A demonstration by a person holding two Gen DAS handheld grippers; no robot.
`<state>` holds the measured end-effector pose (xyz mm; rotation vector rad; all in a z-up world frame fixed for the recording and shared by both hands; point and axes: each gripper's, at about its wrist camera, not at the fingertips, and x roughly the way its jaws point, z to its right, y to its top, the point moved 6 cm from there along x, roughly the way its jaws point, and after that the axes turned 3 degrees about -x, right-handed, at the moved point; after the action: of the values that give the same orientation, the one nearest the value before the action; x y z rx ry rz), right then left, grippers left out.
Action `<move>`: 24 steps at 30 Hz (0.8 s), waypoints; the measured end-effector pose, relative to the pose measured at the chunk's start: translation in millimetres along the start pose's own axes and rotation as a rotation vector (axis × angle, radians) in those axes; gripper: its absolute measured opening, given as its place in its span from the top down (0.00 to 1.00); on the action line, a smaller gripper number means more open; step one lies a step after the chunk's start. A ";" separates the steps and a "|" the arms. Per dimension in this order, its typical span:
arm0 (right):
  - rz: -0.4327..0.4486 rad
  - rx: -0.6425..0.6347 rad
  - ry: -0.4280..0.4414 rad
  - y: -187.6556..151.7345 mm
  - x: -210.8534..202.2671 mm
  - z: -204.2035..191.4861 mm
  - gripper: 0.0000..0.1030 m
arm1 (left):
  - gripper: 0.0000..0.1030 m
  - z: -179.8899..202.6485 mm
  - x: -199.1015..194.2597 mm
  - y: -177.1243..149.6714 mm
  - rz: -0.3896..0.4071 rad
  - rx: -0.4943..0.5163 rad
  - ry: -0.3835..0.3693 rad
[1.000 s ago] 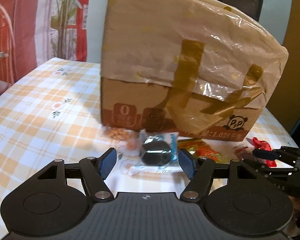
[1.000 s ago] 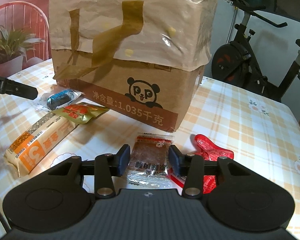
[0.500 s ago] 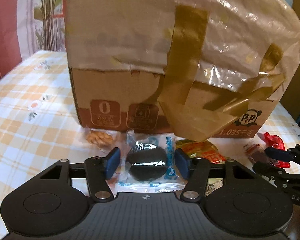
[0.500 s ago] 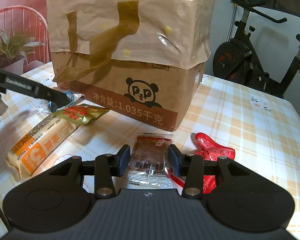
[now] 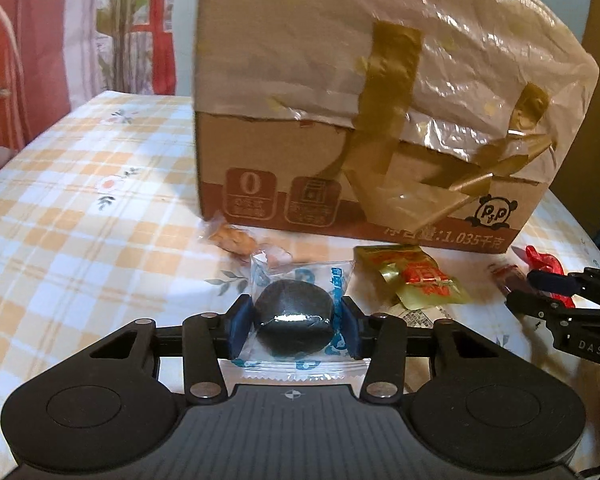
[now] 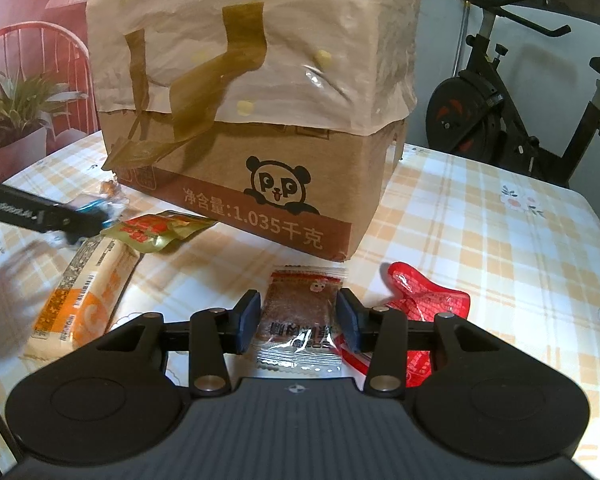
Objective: Organize snacks
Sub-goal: 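Grasp the brown jerky packet with the right gripper while the left gripper grasps the black round candy, then lift and carry the jerky packet and black candy to the lined box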
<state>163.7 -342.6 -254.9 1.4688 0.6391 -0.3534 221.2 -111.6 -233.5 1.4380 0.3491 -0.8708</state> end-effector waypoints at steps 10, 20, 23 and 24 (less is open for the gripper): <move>0.062 0.015 -0.014 1.6 -10.4 4.1 0.56 | 0.53 -0.2 -13.9 9.1 0.051 -0.002 -0.001; 0.083 -0.038 -0.038 2.5 -16.0 -5.3 0.56 | 0.53 -9.8 -34.8 16.9 0.094 -0.027 -0.003; 0.078 -0.053 -0.046 1.4 -16.7 -7.8 0.56 | 0.53 -11.2 -44.2 22.1 0.108 -0.016 -0.002; 0.073 -0.052 -0.047 1.7 -17.0 -8.3 0.56 | 0.53 -11.5 -47.1 24.0 0.111 -0.008 -0.002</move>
<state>149.7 -337.0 -243.3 1.4264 0.5517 -0.3123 210.2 -88.7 -185.8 1.4350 0.2687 -0.7798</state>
